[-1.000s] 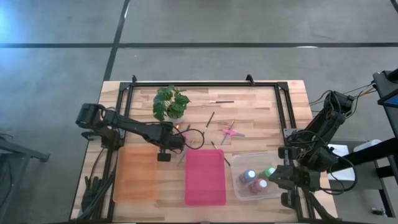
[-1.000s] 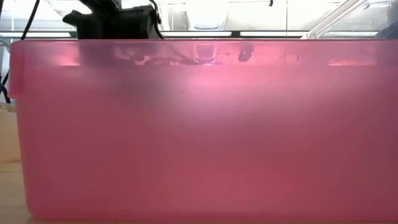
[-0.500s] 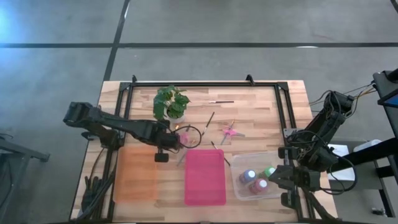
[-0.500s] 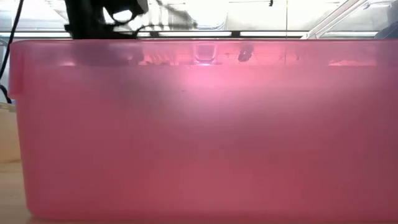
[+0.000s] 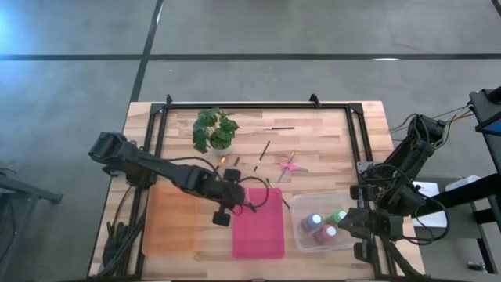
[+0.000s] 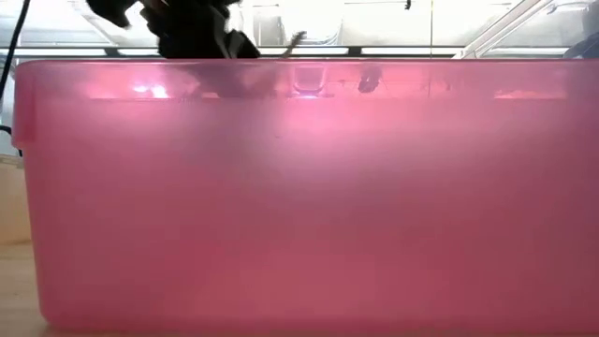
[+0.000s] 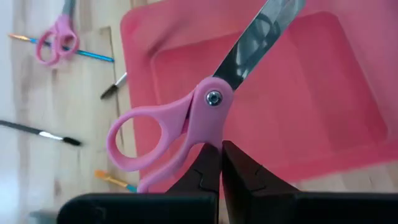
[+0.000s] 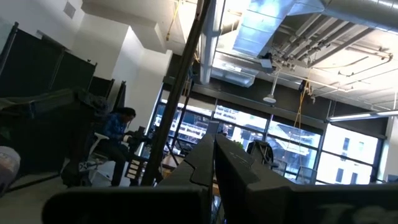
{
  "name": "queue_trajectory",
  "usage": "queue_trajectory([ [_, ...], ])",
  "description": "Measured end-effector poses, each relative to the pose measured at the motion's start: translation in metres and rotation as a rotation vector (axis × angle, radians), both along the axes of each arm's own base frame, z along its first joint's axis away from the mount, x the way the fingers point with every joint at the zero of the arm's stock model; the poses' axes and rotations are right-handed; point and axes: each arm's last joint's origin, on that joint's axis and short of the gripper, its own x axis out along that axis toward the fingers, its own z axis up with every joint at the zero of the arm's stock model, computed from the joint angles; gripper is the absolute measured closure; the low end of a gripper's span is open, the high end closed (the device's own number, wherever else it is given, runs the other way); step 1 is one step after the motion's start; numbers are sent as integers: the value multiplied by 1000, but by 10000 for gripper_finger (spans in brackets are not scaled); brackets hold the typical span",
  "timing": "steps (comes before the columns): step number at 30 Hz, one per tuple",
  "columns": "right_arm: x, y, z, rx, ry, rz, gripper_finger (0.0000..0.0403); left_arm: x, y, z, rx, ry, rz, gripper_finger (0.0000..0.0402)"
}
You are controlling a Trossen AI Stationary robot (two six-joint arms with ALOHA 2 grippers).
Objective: Pick & Place Paint Supplies
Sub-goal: Put the left pink scissors into the pink bin
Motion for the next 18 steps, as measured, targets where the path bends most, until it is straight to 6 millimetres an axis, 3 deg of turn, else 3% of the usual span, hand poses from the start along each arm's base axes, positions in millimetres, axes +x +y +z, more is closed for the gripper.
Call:
queue_trajectory([
  [11, 0, 0, 0, 1, 2, 2, 394, 28, -14, -27, -32, 78, -60, 396],
  [18, 0, 0, -1, -1, 5, 3, 394, 32, -18, -32, -37, 90, -71, 369],
])
